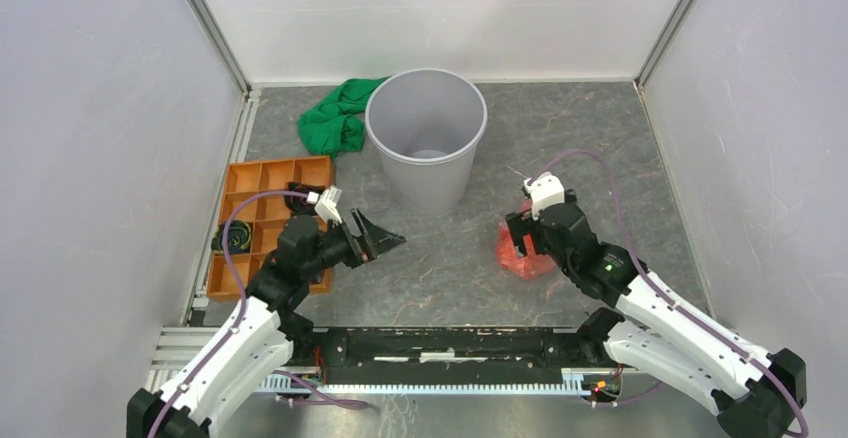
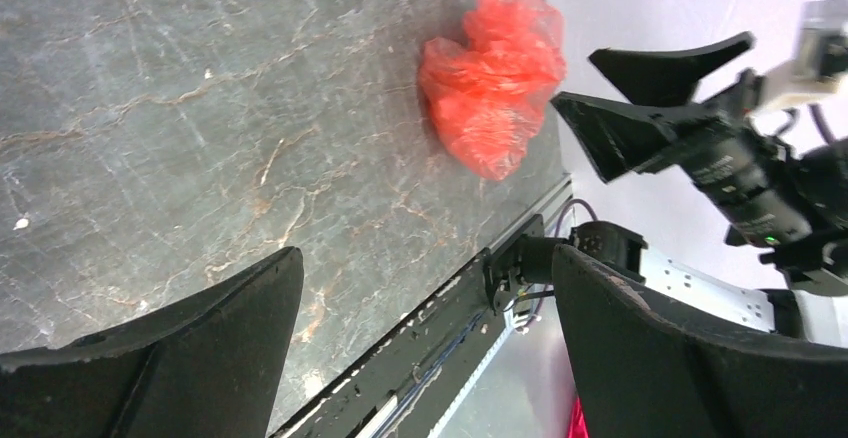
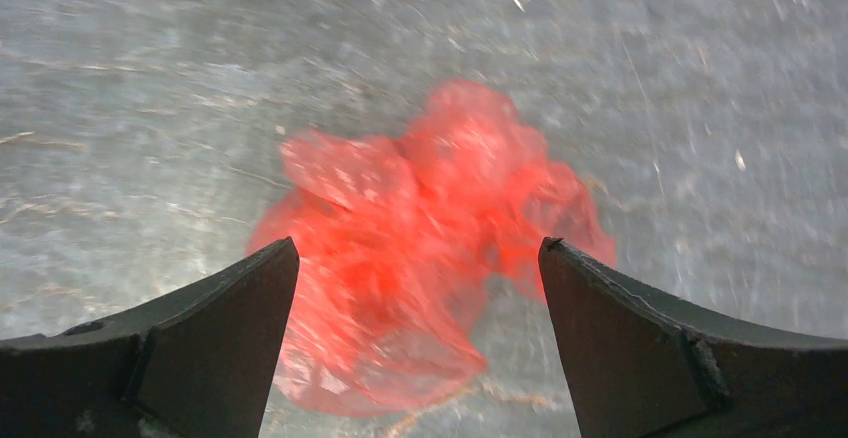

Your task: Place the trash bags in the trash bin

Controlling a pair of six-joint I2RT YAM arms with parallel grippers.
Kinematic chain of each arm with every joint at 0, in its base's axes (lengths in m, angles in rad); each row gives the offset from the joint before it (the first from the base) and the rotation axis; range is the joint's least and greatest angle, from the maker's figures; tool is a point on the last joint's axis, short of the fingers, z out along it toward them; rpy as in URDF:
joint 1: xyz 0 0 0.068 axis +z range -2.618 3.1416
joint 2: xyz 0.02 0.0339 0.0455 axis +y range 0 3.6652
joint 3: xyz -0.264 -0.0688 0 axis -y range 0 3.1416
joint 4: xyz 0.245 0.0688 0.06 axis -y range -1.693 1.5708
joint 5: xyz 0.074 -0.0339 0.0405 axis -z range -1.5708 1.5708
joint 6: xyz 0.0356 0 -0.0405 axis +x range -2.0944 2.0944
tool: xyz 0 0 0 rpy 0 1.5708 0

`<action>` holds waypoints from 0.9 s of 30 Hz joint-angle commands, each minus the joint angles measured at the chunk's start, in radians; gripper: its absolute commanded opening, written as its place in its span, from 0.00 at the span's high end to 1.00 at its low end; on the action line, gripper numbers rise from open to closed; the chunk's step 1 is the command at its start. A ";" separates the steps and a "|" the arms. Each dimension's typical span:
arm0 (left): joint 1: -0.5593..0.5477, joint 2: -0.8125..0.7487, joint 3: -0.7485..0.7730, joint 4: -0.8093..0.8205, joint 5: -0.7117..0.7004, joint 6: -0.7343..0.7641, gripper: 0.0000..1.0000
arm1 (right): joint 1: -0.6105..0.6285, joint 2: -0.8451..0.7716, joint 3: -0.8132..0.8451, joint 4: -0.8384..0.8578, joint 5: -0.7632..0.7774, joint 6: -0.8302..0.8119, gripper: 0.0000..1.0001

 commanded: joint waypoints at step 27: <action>0.000 -0.250 0.007 -0.232 0.063 -0.055 0.00 | 0.351 0.270 0.187 0.190 -0.234 0.158 0.02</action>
